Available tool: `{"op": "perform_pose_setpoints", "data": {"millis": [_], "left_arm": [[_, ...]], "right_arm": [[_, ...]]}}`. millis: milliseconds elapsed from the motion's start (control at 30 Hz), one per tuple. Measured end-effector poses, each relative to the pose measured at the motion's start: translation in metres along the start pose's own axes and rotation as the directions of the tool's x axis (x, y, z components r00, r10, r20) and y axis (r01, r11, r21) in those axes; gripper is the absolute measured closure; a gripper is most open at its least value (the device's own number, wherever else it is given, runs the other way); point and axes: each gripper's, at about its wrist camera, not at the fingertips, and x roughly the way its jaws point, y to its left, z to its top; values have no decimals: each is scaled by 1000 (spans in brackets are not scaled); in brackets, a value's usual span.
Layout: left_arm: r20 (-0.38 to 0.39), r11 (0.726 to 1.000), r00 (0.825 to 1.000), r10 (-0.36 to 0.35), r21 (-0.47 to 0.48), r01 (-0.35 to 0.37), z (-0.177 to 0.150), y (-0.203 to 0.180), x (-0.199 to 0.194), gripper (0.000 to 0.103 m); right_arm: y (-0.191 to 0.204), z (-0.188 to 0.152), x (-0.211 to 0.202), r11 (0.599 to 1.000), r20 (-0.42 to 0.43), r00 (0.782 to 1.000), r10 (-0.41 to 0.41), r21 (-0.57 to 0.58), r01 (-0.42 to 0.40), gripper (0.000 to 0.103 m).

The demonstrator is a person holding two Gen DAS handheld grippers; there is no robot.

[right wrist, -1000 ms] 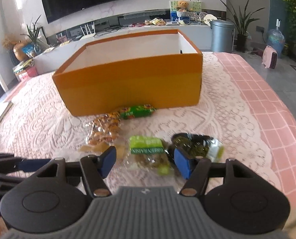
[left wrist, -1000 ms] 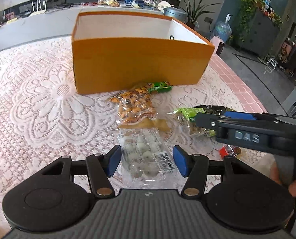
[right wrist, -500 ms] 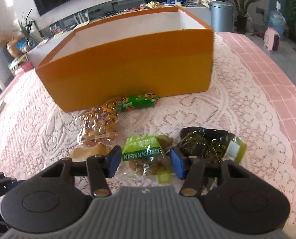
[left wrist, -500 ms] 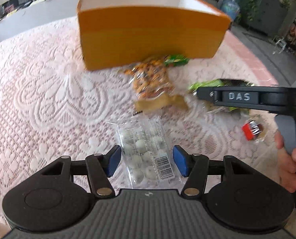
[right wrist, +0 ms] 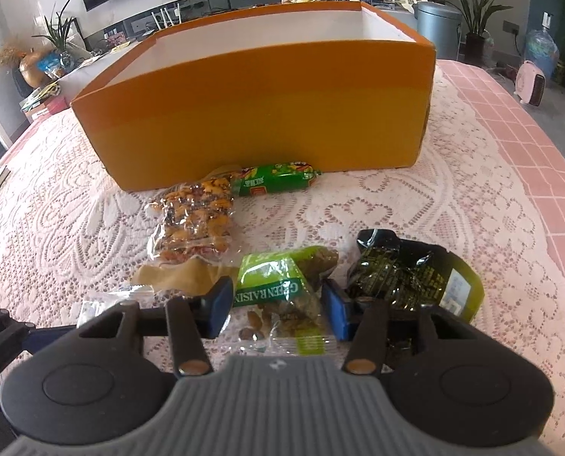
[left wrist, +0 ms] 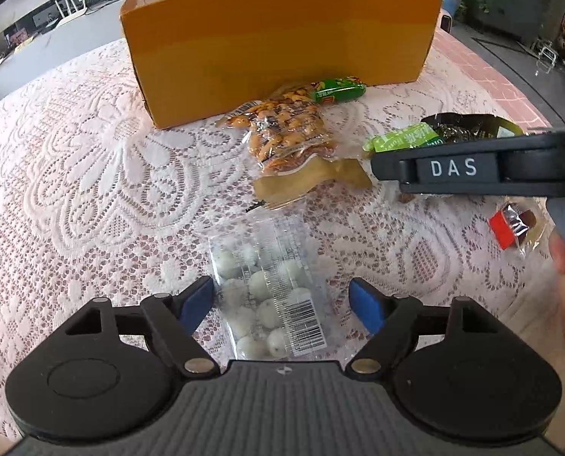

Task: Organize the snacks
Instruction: 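Grasp the white-ball bag with the left tool while the right tool grasps the green raisin bag, then carry both held bags into the orange box and open both tools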

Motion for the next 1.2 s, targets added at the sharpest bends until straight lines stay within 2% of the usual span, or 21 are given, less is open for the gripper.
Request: {"op": "perform_pose_setpoints", "data": {"millis": [167,367,600,800,900,1033,1200], "left_arm": [[16,999,1000,11,-40,-10,-1,7,-4,30],[31,993,999,-13,-119,16,-2,18,-9,37],[55,970,997,-55,-233,66,-8,35,-24,38],[110,967,992,-66,-239,91,-11,37,-47,38],[136,964,988,-74,-243,105,-8,35,-56,38],[176,959,979,-104,-243,146,-5,34,-73,38],[226,957,969,-100,-245,156,7,36,-96,38]], "right_arm": [[-1,0,-2,1000,14,1000,-2,8,2,58],[1,-1,-7,1000,19,1000,-6,3,6,60],[-7,-4,-21,998,31,999,22,64,-24,61],[-2,-20,-44,996,54,998,39,72,-43,62],[2,-30,-60,998,93,995,41,52,-46,62],[7,-36,-79,999,128,991,40,32,-45,62],[1,-35,-98,997,143,989,35,65,-45,62]]}}
